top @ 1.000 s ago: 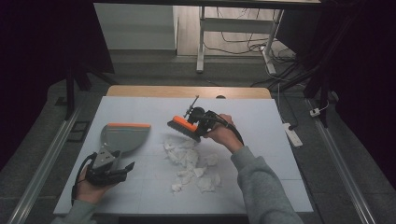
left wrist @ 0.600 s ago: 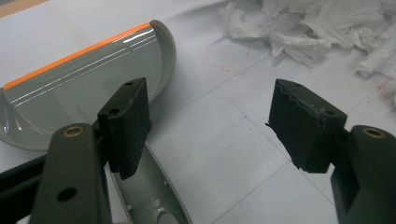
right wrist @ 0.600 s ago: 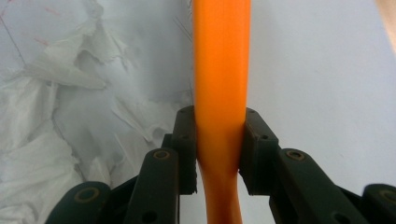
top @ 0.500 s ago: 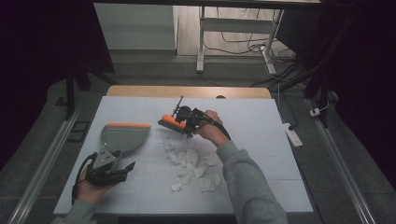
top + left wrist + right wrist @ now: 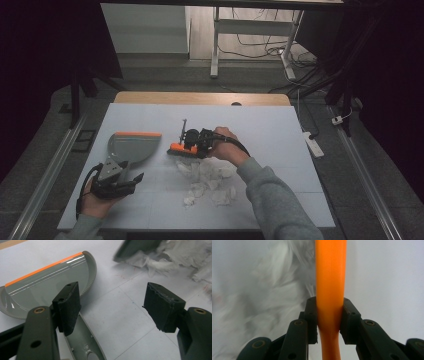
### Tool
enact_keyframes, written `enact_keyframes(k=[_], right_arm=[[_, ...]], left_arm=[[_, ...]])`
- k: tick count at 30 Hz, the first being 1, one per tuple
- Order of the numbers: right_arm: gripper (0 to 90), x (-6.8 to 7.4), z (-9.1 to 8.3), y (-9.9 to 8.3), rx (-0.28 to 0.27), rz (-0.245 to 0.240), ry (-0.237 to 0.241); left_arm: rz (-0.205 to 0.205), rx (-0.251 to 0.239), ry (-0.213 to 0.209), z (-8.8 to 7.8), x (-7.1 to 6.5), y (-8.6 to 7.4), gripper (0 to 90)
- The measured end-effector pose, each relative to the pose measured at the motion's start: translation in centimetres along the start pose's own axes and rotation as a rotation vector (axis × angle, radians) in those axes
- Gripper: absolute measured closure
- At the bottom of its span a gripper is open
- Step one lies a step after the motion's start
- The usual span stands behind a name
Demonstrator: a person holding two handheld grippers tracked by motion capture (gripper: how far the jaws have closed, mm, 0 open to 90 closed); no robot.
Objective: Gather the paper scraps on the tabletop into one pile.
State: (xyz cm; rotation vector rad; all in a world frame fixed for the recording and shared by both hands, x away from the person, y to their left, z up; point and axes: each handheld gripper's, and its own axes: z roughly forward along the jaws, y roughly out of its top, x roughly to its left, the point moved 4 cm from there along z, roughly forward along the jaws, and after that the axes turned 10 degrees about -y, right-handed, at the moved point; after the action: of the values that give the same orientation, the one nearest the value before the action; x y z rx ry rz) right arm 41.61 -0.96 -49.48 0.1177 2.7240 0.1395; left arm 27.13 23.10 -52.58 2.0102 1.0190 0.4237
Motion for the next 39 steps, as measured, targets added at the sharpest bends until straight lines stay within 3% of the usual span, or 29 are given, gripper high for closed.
enact_keyframes(k=[3,5,8,14,19,24,29,34,39], right_arm=[[70.7,0.7,-0.7,-1.0,-0.023,-0.025,0.023],[70.7,1.0,-1.3,-1.8,-0.025,0.005,0.033],[70.6,0.3,-2.3,-2.7,-0.087,0.036,-0.003],[70.6,-1.8,-5.1,-4.6,-0.204,0.187,-0.022],[70.6,-2.5,-6.6,-5.5,-0.251,0.297,-0.036],[70.6,-1.7,-6.7,-5.2,-0.233,0.256,-0.042],[70.6,-1.4,-7.6,-4.6,-0.294,0.288,-0.032],[70.5,-0.1,-7.9,-3.3,-0.301,0.316,0.041],[70.6,1.5,-5.9,-1.5,-0.293,0.343,0.117]], left_arm=[[-0.002,0.000,0.000,0.0,0.0,0.0,30.2],[0.000,0.002,0.000,0.1,-0.1,0.0,30.2],[0.004,0.003,0.002,0.1,-0.1,0.1,30.2],[0.000,0.003,0.003,0.1,-0.1,0.0,30.2],[-0.004,0.001,0.007,0.0,0.0,0.0,30.2],[-0.003,0.003,0.006,0.1,0.0,0.0,30.2],[-0.006,0.000,0.010,0.0,0.1,0.0,30.2],[-0.012,-0.005,0.017,-0.2,0.4,0.0,30.2],[-0.015,-0.007,0.023,-0.4,0.5,-0.1,30.2]])
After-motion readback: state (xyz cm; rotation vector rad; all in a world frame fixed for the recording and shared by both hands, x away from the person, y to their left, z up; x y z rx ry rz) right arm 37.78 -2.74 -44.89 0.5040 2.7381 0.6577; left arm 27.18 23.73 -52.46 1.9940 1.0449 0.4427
